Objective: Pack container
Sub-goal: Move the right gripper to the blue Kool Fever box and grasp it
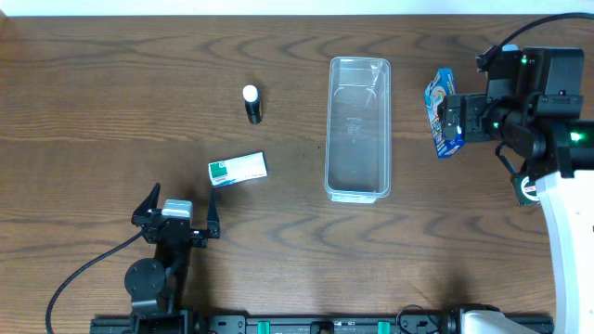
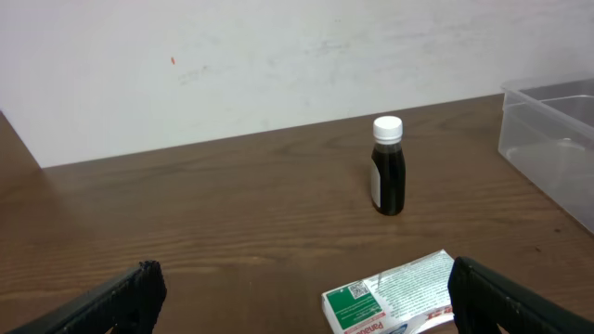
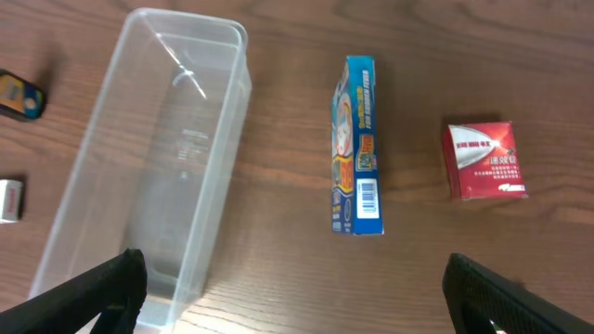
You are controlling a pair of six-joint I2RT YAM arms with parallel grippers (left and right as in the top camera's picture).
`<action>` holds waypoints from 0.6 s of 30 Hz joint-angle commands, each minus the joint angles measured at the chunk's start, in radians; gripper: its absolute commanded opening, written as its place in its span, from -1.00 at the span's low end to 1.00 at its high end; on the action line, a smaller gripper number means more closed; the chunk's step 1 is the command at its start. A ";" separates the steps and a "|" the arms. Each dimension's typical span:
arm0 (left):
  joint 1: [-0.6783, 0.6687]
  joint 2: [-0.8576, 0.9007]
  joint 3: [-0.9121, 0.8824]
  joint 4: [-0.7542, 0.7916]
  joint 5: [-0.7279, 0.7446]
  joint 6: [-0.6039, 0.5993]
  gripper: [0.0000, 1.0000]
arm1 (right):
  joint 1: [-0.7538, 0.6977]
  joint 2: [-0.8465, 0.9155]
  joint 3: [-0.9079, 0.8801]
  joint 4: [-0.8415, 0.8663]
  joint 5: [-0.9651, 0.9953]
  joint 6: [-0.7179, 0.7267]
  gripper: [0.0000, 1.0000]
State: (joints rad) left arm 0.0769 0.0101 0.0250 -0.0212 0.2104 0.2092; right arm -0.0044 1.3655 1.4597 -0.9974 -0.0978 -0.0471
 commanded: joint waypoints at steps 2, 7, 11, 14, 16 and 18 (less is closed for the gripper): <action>0.003 -0.005 -0.021 -0.026 0.018 -0.004 0.96 | -0.038 0.046 0.024 0.012 0.025 -0.099 0.99; 0.003 -0.005 -0.021 -0.026 0.018 -0.004 0.96 | -0.103 0.151 0.024 0.050 0.011 -0.118 0.98; 0.003 -0.005 -0.021 -0.026 0.018 -0.004 0.96 | -0.113 0.199 0.024 0.082 0.012 -0.121 0.99; 0.003 -0.005 -0.021 -0.026 0.018 -0.004 0.96 | -0.113 0.226 0.024 0.122 0.012 -0.174 0.98; 0.003 -0.005 -0.021 -0.026 0.018 -0.004 0.96 | -0.112 0.241 0.024 0.140 0.011 -0.198 0.99; 0.003 -0.005 -0.021 -0.026 0.018 -0.004 0.96 | -0.113 0.256 0.024 0.154 0.011 -0.217 0.98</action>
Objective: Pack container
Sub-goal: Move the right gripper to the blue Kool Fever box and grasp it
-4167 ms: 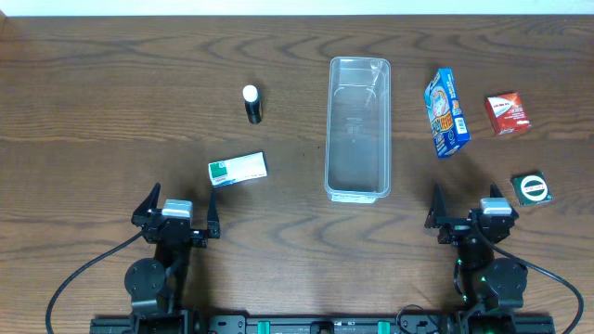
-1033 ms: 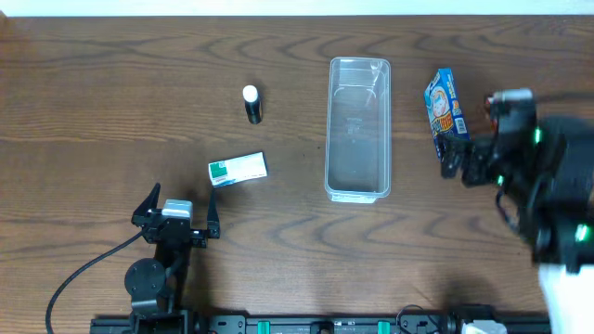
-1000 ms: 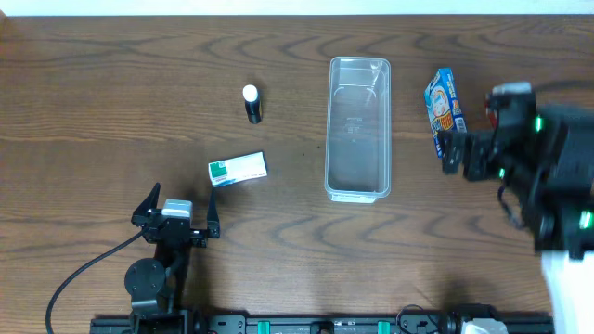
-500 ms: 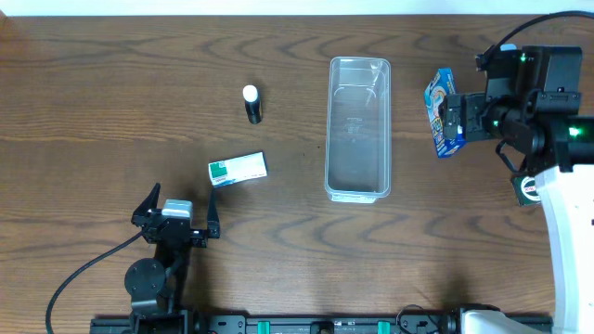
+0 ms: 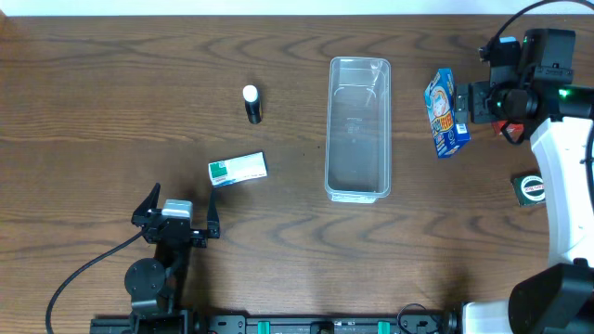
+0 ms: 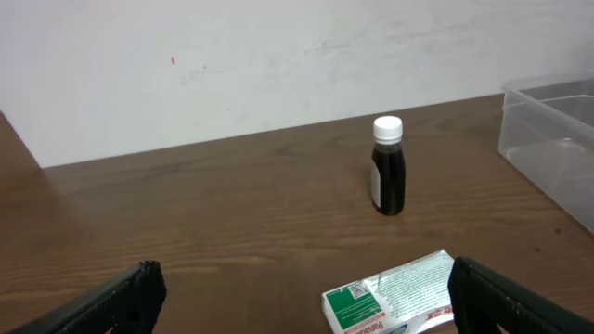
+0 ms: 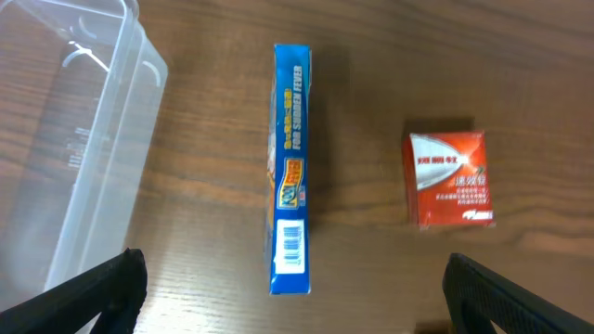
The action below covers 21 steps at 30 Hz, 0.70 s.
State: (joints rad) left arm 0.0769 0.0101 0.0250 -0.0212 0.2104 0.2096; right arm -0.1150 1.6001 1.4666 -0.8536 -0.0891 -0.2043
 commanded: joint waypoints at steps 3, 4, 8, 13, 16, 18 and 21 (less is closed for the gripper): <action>0.003 -0.005 -0.021 -0.026 0.018 -0.005 0.96 | -0.003 0.054 0.018 0.027 0.003 -0.081 0.98; 0.003 -0.005 -0.021 -0.026 0.018 -0.005 0.96 | -0.003 0.068 0.017 0.031 0.003 -0.081 0.98; 0.003 -0.005 -0.021 -0.026 0.018 -0.005 0.96 | -0.003 0.145 0.017 0.050 0.002 -0.081 0.98; 0.003 -0.005 -0.021 -0.026 0.018 -0.005 0.96 | -0.002 0.240 0.017 0.074 -0.042 -0.081 0.98; 0.003 -0.005 -0.021 -0.026 0.018 -0.005 0.96 | -0.002 0.285 0.018 0.082 -0.042 -0.081 0.96; 0.003 -0.005 -0.021 -0.026 0.018 -0.005 0.96 | -0.002 0.304 0.017 0.084 -0.043 -0.081 0.93; 0.003 -0.005 -0.021 -0.026 0.018 -0.005 0.96 | -0.002 0.334 0.018 0.085 -0.048 -0.081 0.89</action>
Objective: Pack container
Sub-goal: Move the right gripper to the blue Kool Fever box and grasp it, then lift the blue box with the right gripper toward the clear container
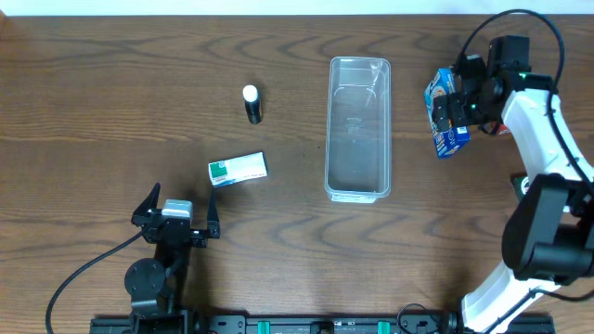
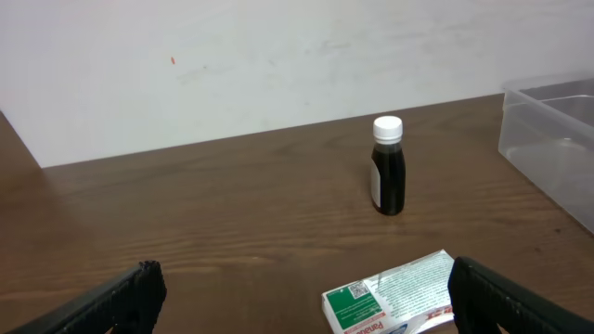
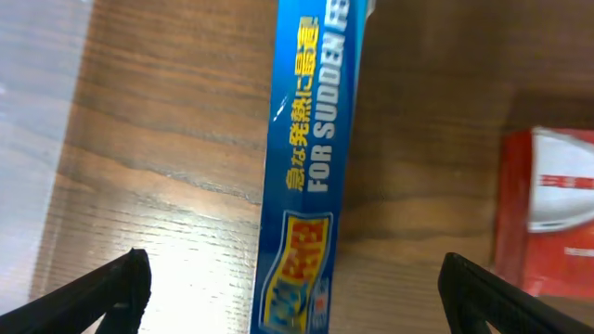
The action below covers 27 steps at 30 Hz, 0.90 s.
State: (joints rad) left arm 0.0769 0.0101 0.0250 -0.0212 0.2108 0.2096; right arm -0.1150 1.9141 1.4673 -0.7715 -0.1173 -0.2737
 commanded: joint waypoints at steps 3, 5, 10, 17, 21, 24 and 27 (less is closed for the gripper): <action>0.003 -0.005 -0.021 -0.026 0.017 -0.005 0.96 | -0.002 0.038 0.016 0.004 -0.033 -0.012 0.84; 0.003 -0.005 -0.021 -0.026 0.017 -0.005 0.96 | -0.002 0.048 0.016 0.011 -0.039 -0.012 0.77; 0.003 -0.005 -0.021 -0.026 0.017 -0.005 0.96 | -0.002 0.052 0.016 0.028 -0.060 -0.012 0.57; 0.003 -0.005 -0.021 -0.026 0.017 -0.005 0.96 | -0.002 0.061 0.016 0.043 -0.068 -0.011 0.39; 0.003 -0.005 -0.021 -0.026 0.017 -0.005 0.96 | -0.002 0.066 0.016 0.047 -0.078 -0.011 0.16; 0.003 -0.005 -0.021 -0.026 0.017 -0.005 0.96 | -0.002 0.067 0.016 0.048 -0.082 -0.011 0.12; 0.003 -0.005 -0.021 -0.026 0.017 -0.005 0.96 | -0.002 0.067 0.016 0.050 -0.082 -0.011 -0.08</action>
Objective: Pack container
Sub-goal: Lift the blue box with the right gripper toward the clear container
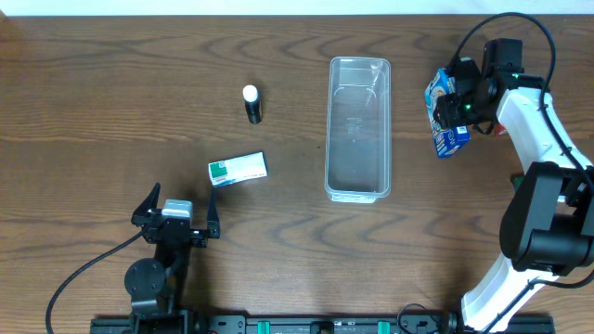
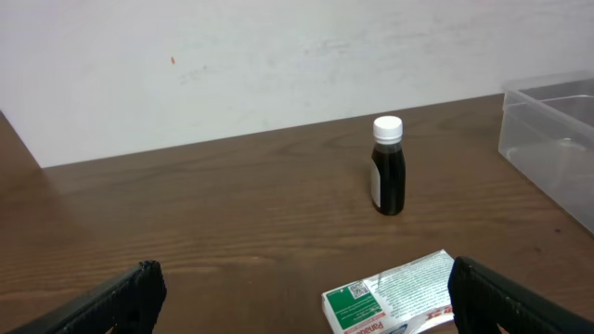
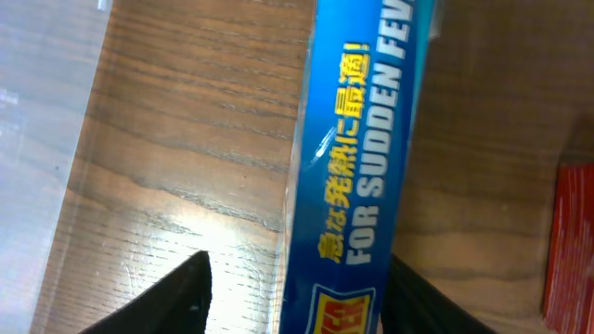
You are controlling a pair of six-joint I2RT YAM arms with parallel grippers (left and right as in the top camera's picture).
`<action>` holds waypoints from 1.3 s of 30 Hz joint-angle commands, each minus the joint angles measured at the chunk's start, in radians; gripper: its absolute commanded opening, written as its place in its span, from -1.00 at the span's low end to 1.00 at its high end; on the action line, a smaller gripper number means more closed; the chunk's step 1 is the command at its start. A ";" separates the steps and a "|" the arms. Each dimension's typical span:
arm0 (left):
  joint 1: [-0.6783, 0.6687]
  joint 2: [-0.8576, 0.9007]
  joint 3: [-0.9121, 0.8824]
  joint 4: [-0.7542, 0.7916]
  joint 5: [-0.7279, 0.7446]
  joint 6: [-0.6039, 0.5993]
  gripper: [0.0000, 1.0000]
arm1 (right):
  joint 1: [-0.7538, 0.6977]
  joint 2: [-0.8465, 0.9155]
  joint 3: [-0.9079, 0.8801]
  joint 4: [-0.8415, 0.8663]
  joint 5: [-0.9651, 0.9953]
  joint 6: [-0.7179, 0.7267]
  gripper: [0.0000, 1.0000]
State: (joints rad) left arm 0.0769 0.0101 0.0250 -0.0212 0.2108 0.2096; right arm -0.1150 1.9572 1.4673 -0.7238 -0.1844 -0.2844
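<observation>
A clear plastic container (image 1: 358, 192) lies empty mid-table, its wall also at the left of the right wrist view (image 3: 37, 139). To its right a blue box (image 1: 436, 96) stands on its edge. My right gripper (image 3: 297, 295) is down around that blue box (image 3: 362, 167): the right finger touches its side, while a strip of wood shows between the left finger and the box. Open and empty, my left gripper (image 2: 302, 297) rests at the front left. A dark bottle with a white cap (image 2: 388, 167) and a green-and-white box (image 2: 394, 295) lie ahead of it.
A red box (image 3: 571, 241) lies just right of the blue box, close to my right finger. The bottle (image 1: 252, 104) and the green-and-white box (image 1: 238, 168) sit left of the container. The table's back edge runs just beyond the container.
My right gripper's fingers have drawn in from wide apart to close beside the blue box, and the camera sits a little lower. The left arm and all objects are unmoved.
My right gripper hung wide open, high over the container's right side and the blue box. It then stood over the blue and red boxes, then low astride the blue box, and now its fingers are narrowed around it. The left arm stayed still.
</observation>
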 commanded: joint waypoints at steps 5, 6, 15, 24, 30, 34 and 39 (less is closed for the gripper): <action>0.003 -0.005 -0.021 -0.026 0.017 -0.005 0.96 | -0.002 0.024 0.016 0.003 -0.015 0.011 -0.25; 0.003 -0.005 -0.021 -0.026 0.017 -0.005 0.96 | -0.002 0.024 0.016 0.002 -0.015 0.011 -0.31; 0.003 -0.005 -0.021 -0.026 0.017 -0.005 0.96 | -0.002 0.024 0.016 0.003 -0.014 0.019 -0.61; 0.003 -0.005 -0.021 -0.026 0.017 -0.005 0.96 | -0.004 0.023 0.040 -0.010 -0.015 0.027 -0.68; 0.003 -0.005 -0.021 -0.026 0.017 -0.005 0.96 | -0.003 0.012 0.149 -0.118 -0.062 0.060 -0.69; 0.003 -0.005 -0.021 -0.026 0.017 -0.005 0.96 | -0.003 -0.007 0.257 -0.231 -0.158 0.070 -0.69; 0.003 -0.005 -0.021 -0.026 0.017 -0.005 0.96 | -0.003 -0.043 0.369 -0.322 -0.291 0.113 -0.72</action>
State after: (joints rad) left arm 0.0769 0.0101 0.0250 -0.0212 0.2108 0.2096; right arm -0.1154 1.9694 1.7660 -1.0245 -0.3408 -0.2150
